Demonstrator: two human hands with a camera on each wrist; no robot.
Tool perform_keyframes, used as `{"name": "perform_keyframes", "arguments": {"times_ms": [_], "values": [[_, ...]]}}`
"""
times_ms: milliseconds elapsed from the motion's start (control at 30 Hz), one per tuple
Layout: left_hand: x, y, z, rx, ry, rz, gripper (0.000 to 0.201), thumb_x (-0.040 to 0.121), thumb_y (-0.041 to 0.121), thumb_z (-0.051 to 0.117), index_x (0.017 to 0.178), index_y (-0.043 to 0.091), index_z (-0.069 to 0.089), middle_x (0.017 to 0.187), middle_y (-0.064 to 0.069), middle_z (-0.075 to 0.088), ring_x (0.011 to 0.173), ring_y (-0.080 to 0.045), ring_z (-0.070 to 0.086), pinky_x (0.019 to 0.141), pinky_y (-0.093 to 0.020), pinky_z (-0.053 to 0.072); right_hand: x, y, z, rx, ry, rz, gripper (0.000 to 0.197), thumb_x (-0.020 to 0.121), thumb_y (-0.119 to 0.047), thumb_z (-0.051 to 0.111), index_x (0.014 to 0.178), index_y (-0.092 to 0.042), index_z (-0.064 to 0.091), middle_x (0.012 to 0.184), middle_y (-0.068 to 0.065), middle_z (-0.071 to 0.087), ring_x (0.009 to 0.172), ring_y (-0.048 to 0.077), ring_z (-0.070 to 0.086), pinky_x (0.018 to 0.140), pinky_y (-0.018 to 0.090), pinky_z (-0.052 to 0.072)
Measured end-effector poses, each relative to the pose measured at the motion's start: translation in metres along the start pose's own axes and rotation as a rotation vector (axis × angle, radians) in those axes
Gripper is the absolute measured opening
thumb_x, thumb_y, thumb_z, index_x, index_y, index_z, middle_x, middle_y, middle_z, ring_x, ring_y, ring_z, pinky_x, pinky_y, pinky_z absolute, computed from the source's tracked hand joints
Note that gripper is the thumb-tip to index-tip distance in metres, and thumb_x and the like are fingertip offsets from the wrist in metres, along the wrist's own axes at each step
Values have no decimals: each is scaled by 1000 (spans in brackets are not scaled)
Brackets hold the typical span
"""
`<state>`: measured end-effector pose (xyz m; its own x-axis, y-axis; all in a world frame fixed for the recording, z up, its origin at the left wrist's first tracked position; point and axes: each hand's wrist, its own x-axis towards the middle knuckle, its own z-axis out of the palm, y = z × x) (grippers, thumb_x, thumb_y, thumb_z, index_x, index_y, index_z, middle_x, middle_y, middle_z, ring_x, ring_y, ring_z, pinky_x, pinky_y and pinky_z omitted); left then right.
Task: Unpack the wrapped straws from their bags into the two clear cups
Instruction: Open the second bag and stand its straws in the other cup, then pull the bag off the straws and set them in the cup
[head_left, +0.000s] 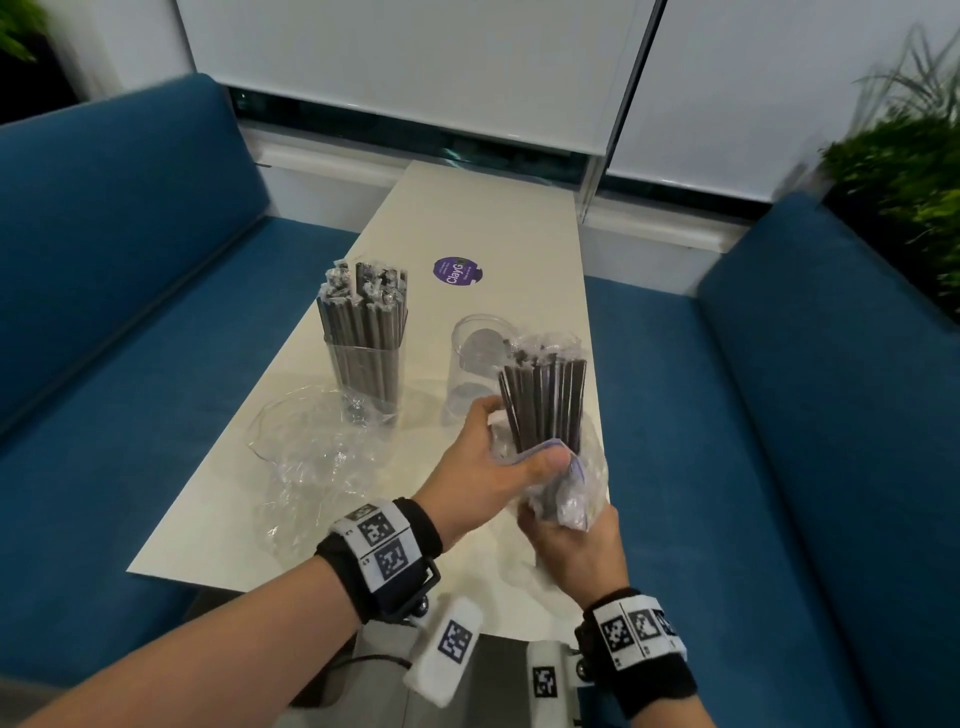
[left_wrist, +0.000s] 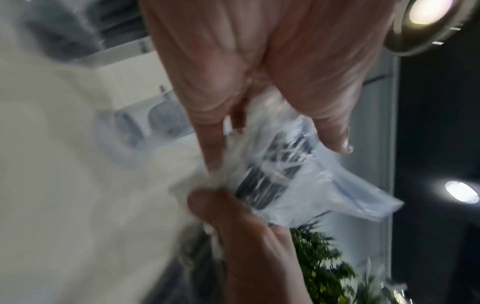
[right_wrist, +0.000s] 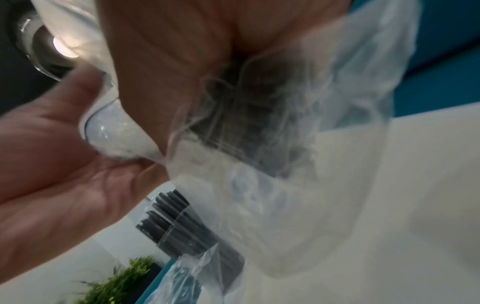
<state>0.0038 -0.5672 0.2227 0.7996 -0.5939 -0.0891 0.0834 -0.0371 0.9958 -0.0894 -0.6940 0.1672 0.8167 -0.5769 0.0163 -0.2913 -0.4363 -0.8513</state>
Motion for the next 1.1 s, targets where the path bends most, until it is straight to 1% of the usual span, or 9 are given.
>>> {"name": "perform_keyframes", "arguments": {"times_ms": [67, 200, 267, 367, 467, 600, 767, 967, 1100], "values": [[-6, 7, -9, 258, 55, 148, 104, 69, 50, 90, 149, 33, 26, 135, 23, 48, 124, 18, 45, 112, -31, 40, 10, -2, -13, -78, -42, 62, 40, 81, -22, 75, 119, -31, 64, 86, 0, 73, 71, 22, 70, 56, 31, 56], [-3, 4, -23, 1197, -66, 933, 87, 81, 26, 73, 156, 28, 31, 168, -9, 26, 155, -34, 22, 126, -52, 23, 33, -11, -38, -255, -251, 102, 64, 72, -33, 73, 129, -42, 45, 103, -6, 70, 83, 21, 72, 62, 36, 60], [12, 1, -22, 1490, -185, 1044, 76, 87, 10, 53, 158, 29, 33, 171, -11, 21, 158, -38, 15, 128, -55, 11, 44, -31, -43, -460, -379, 10, 60, 67, -38, 70, 125, -39, 52, 99, -12, 69, 85, 14, 71, 69, 34, 60], [44, 10, -24, 1622, -131, 947, 69, 87, 10, 45, 154, 28, 41, 160, -14, 43, 150, -41, 34, 123, -63, 20, 57, -79, -60, -510, -465, -45, 36, 73, -31, 79, 103, -31, 59, 85, -12, 66, 74, 5, 65, 59, 22, 48], [74, 39, -31, 1465, -15, 804, 61, 81, 16, 46, 141, 24, 51, 129, -13, 63, 126, -39, 56, 115, -61, 35, 78, -110, -91, -267, -475, -155, 54, 79, -46, 83, 127, -36, 61, 112, -17, 70, 103, 2, 68, 78, 18, 48], [105, 88, -35, 890, 43, 527, 44, 82, 11, 66, 125, 18, 60, 113, -4, 67, 102, -29, 63, 92, -44, 53, 116, -128, -118, 378, -440, -206, 56, 100, -50, 54, 150, -26, 48, 144, 6, 63, 133, 31, 62, 104, 52, 55], [154, 125, -34, 736, -84, 298, 37, 90, 21, 65, 121, 1, 66, 109, -17, 71, 105, -34, 68, 86, -37, 52, 166, -153, -78, 69, -168, -321, 82, 73, -66, 83, 142, -37, 51, 131, -5, 70, 117, 18, 71, 97, 49, 61], [206, 113, -45, 777, 116, 179, 20, 92, 25, 72, 103, 10, 65, 82, 0, 64, 75, -20, 65, 68, -30, 55, 219, -166, -33, 34, -16, -309, 62, 87, -57, 74, 138, -26, 56, 122, -2, 74, 104, 17, 74, 92, 45, 63], [212, 87, -49, 695, 156, 92, 40, 90, 26, 70, 125, 10, 59, 104, -3, 65, 93, -23, 66, 80, -33, 56, 233, -154, -16, 1, -52, -327, 57, 94, -46, 72, 141, -19, 53, 123, 3, 73, 101, 20, 71, 90, 36, 59]]}}
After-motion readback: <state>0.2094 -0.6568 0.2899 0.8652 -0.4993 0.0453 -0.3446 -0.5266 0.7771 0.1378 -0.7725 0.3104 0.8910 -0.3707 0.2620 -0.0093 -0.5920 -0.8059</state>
